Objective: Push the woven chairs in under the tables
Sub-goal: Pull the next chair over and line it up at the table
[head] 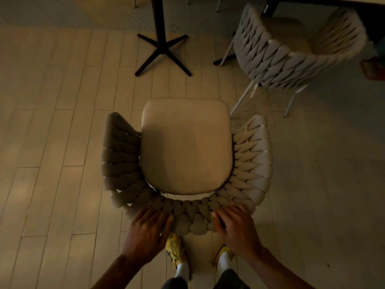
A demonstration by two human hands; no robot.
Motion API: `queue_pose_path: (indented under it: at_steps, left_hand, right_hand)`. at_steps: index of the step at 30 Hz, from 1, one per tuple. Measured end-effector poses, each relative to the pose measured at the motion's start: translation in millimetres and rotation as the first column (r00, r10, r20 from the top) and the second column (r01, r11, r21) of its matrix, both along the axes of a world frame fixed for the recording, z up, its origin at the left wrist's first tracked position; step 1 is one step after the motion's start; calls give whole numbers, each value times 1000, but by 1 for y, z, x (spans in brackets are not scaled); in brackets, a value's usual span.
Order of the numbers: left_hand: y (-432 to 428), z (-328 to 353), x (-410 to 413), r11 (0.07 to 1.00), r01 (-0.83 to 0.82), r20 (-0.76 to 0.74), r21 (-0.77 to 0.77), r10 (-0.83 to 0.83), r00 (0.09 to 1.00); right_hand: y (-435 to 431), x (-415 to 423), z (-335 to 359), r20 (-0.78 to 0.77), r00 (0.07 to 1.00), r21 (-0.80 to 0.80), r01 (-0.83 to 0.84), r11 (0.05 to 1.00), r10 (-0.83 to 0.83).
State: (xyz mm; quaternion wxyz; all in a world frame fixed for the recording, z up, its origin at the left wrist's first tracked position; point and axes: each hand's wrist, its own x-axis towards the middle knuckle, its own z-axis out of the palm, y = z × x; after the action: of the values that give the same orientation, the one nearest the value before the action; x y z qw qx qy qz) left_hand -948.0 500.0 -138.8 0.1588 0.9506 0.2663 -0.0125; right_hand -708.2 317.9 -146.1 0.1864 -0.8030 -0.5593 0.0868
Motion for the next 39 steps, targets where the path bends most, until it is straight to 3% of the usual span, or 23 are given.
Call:
queue_pose_path:
  at_steps: [5,11,22,33,36,39]
  left_hand:
    - [10,-5,19,998,-50,-95,35,53,994]
    - [20,-7,26,997,-56,-96,56,61,993]
    - [65,-6,61,994,-97,-143,53,104,984]
    - [122,5,103,980,87,-77,180,-75,994]
    - [148,-3,111,989,-10,-107,146,25,994]
    - [164,-16,111,946,173,-74,273,-159,985]
  right_hand:
    - [21,1,-4,73,997,-54,7,998,-3]
    - [33,13,-4,35,999,-185,-20,982,27]
    - [90,51,0,65,997,-163,-31,986,42]
    - [150,92,3,124,990,-138,-53,989,71]
    - [169,100,0,145,988,-142,-40,989,60]
    - [188,106,-4,141,989,-150,-24,988,45]
